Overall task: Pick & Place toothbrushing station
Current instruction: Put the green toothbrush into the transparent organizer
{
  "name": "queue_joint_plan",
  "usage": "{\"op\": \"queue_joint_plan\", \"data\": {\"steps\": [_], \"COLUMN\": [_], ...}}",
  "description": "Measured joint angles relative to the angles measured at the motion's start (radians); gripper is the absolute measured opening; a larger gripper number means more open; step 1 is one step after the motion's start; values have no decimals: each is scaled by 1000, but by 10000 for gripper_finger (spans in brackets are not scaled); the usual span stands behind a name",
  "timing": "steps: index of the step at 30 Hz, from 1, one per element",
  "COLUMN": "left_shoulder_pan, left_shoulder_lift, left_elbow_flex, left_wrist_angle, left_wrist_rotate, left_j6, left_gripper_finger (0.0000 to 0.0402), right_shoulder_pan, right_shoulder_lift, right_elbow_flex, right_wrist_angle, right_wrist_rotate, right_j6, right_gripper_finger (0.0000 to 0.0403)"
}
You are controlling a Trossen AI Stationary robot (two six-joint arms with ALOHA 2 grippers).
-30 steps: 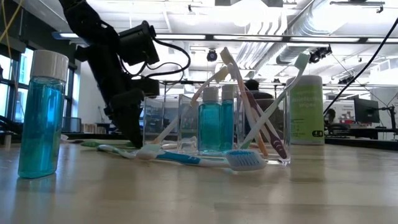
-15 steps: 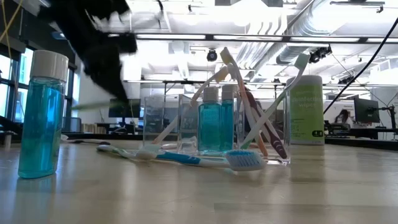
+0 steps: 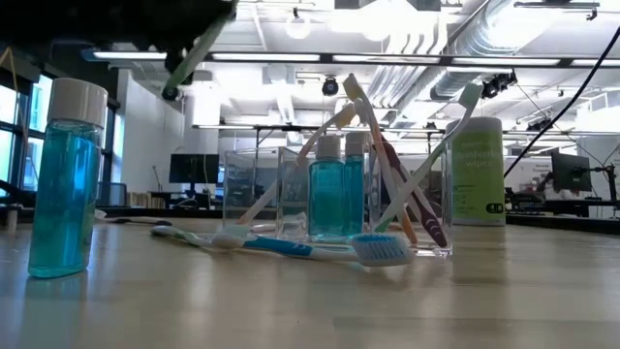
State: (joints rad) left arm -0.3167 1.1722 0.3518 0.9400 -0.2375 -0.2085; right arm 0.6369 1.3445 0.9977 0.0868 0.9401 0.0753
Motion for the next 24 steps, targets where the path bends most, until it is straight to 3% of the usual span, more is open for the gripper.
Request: {"op": "queue_joint_plan", "data": {"steps": [3,8,16,24], "left_shoulder_pan": [-17,-4,102,101], "left_shoulder_lift": [168,417,556,615], "left_elbow_flex": [-15,9,62,74], "left_wrist_angle": [301,626,623,617], "left_wrist_rotate": [0,25,75,112], "left_j6": [71,137,106,84], "left_gripper_finger": [3,3,3,3], "right_shoulder_pan": [1,18,45,45], "right_shoulder_lift": [0,0,0,0], "right_elbow_flex": [0,0,0,0], "right_wrist_angle": [10,19,25,20], "right_wrist_rotate": [-1,0,-1,-6], "right_j6": [3,19,57,86], "right_gripper_finger": [87,87,87,87]}}
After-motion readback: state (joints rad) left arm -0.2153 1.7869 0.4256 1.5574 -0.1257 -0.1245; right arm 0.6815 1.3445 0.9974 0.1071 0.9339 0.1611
